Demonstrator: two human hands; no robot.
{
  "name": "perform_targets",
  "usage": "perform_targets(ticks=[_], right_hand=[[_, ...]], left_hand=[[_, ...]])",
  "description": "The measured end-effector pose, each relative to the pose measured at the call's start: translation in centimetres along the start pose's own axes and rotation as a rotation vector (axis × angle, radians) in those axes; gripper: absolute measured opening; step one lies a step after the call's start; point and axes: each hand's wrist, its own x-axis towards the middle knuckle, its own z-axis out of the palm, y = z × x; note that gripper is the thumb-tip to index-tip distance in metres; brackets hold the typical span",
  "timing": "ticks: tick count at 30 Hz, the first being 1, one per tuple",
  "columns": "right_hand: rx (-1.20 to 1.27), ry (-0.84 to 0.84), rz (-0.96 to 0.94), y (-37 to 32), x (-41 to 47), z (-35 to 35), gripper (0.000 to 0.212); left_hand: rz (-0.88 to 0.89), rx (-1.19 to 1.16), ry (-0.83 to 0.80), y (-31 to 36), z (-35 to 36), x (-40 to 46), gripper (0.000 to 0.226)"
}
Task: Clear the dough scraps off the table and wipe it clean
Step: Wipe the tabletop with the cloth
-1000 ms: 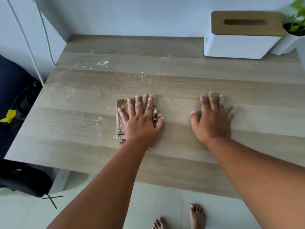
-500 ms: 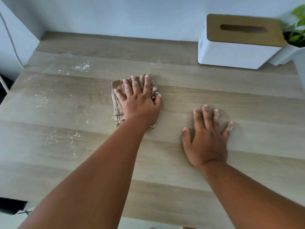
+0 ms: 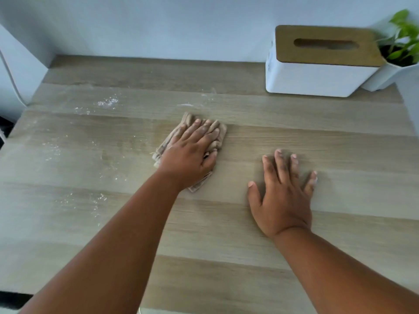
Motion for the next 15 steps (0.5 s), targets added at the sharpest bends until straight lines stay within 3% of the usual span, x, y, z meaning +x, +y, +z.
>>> perform_targets(ticks=[2, 6, 8, 11, 15], right_hand=[[0.000, -0.020, 0.003, 0.0, 0.0, -0.2, 0.077], [-0.009, -0.043, -0.002, 0.2, -0.1, -0.2, 0.078], [-0.008, -0.039, -0.009, 0.2, -0.1, -0.2, 0.078], [0.011, -0.038, -0.004, 0.3, 0.0, -0.1, 0.077], [0.010, -0.042, -0.003, 0.4, 0.0, 0.0, 0.076]], left_hand=[[-0.090, 0.007, 0.006, -1.5, -0.3, -0.5, 0.062], [-0.492, 0.067, -0.027, -4.4, -1.3, 2.3, 0.070], [-0.574, 0.091, -0.051, -4.9, -1.7, 4.9, 0.074], [-0.550, 0.085, -0.088, -4.5, -1.7, 9.0, 0.077], [-0.317, 0.094, -0.135, -2.0, -1.3, 11.8, 0.072]])
